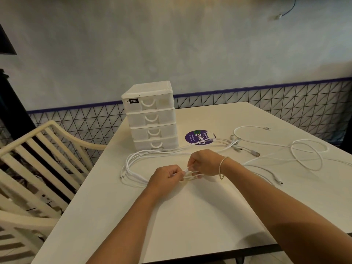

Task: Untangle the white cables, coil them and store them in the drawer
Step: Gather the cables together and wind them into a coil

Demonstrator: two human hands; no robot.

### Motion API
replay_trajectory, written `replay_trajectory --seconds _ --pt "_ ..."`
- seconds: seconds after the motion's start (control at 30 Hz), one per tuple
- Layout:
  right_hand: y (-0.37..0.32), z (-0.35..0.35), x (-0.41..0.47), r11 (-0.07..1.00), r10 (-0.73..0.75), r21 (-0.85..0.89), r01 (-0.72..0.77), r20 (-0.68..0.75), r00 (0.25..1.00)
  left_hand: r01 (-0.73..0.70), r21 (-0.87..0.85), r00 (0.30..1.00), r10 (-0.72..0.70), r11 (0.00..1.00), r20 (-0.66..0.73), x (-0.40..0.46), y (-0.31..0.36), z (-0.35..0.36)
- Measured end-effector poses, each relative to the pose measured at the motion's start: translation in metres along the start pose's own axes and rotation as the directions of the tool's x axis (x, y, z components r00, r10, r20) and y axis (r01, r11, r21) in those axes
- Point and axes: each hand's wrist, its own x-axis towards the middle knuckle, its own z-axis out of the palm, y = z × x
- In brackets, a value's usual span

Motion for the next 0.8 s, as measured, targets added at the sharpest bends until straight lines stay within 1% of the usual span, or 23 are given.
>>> replay_trajectory --seconds 0.1,0.2,0.3,0.37,0.43,0.5,0.57,0.63,0.7,0.8 --pt "0.002 0.004 -0.001 0.997 0.008 0.075 -0.011 0.047 0.999 0.000 0.009 1.000 0.000 1.000 0.004 0.001 -0.001 0.000" --pt "0.006 0.005 -0.002 0.984 0.049 0.164 -0.068 0.120 0.992 0.002 0.014 1.000 -0.001 1.000 -0.010 0.001 0.000 0.000" --pt "0.005 0.006 -0.007 0.973 0.084 0.198 -0.120 0.183 0.980 -0.009 0.074 0.999 0.012 0.997 -0.036 0.003 0.001 -0.002" --pt "0.005 0.009 -0.010 0.983 0.073 0.155 -0.097 0.154 0.985 -0.013 0.092 0.999 0.017 0.996 -0.052 0.003 0.005 -0.003" --pt "0.008 0.012 -0.010 0.985 0.045 0.163 -0.058 0.083 0.996 -0.015 0.087 0.999 0.020 0.996 -0.050 0.002 0.007 -0.003" --pt "0.014 0.013 -0.005 0.980 0.043 0.196 -0.041 -0.007 0.999 -0.024 0.091 1.000 0.025 0.996 -0.008 0.001 0.004 -0.002" --pt "0.016 0.014 0.001 0.986 0.044 0.161 -0.031 -0.076 0.996 -0.043 0.046 0.998 0.040 0.998 0.054 -0.002 0.001 -0.001" --pt "0.011 0.019 0.006 0.993 0.026 0.120 -0.012 -0.116 0.993 -0.053 -0.001 0.995 0.053 0.999 0.085 -0.005 -0.001 0.000" --pt "0.009 0.024 0.010 0.990 0.005 0.142 0.016 -0.145 0.989 -0.051 -0.036 0.995 0.054 0.998 0.083 -0.007 -0.001 -0.002" --pt "0.012 0.020 0.007 0.992 0.018 0.125 -0.001 -0.140 0.990 -0.038 -0.064 0.997 0.042 0.997 0.058 -0.006 0.002 -0.009"
